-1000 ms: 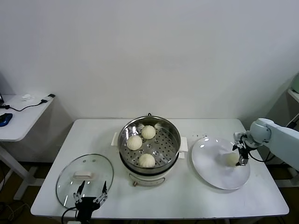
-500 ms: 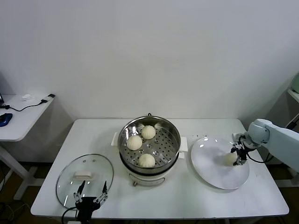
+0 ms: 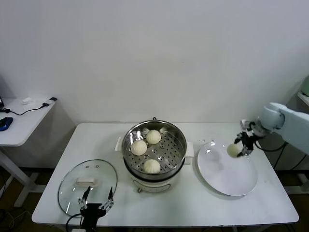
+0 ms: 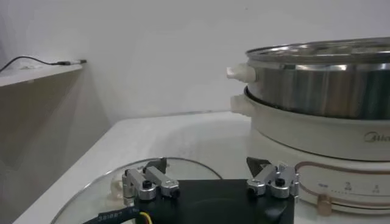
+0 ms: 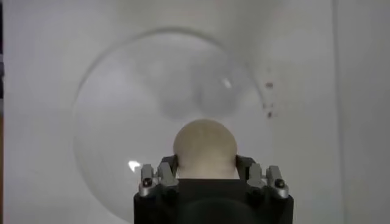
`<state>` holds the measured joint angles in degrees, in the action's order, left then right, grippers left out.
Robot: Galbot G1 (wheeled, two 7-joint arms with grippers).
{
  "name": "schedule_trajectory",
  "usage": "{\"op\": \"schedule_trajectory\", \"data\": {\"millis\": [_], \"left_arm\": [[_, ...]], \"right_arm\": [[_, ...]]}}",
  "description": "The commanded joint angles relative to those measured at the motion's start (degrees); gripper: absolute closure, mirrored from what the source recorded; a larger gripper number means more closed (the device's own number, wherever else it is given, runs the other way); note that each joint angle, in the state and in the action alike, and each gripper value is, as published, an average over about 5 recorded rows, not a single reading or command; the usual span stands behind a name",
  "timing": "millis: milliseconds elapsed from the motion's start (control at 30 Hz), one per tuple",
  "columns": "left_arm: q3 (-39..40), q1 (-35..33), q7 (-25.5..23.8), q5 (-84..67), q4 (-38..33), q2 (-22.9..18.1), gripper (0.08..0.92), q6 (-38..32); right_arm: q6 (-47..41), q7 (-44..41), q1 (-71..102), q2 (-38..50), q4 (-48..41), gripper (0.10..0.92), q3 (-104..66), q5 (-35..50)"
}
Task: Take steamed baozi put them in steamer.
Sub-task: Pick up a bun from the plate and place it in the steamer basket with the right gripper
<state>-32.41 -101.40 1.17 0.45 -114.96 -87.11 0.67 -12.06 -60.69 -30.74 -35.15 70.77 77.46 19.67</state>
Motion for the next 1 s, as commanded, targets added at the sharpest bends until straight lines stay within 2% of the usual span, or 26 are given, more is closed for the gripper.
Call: {"op": "schedule_trajectory", "data": {"millis": [33,167,300,500,733,1000], "left_arm": [[0.08,-0.08,-0.07,-0.11,-0.10,0.23,0.177,-0.02],[0.10,-0.24,-0.10,-0.11,-0.18,0.35,0.177,-0.02],[-0.06,-0.49,-0.13,-0.16,-0.41,0.45,0.177,-0.07],[-0.19,-0.79,-0.18,-0.14,-0.57,0.50,0.177,-0.14],[-0.38,-0.70,-0.20,-0.17,-0.48,0.51,0.177,-0.04],[-0.47,-0.17,-0.29,-0.28,-0.43,0.37,0.177,0.40]], "right_arm": [[-3.98,-1.11,-26.32,-8.39,11.57,0.389,12.45,26.76],[-6.47,0.32,-28.41,-14.22,14.59,0.389,12.65,33.73],[-7.96,1.91,-26.85,-18.62,16.17,0.389,13.85,35.23],[-9.18,4.59,-20.30,-22.23,15.85,0.389,16.67,29.55],[-9.91,7.44,-11.76,-24.32,10.10,0.389,14.93,21.76],[-10.00,8.63,-6.29,-26.09,6.94,0.387,12.72,17.81]]}}
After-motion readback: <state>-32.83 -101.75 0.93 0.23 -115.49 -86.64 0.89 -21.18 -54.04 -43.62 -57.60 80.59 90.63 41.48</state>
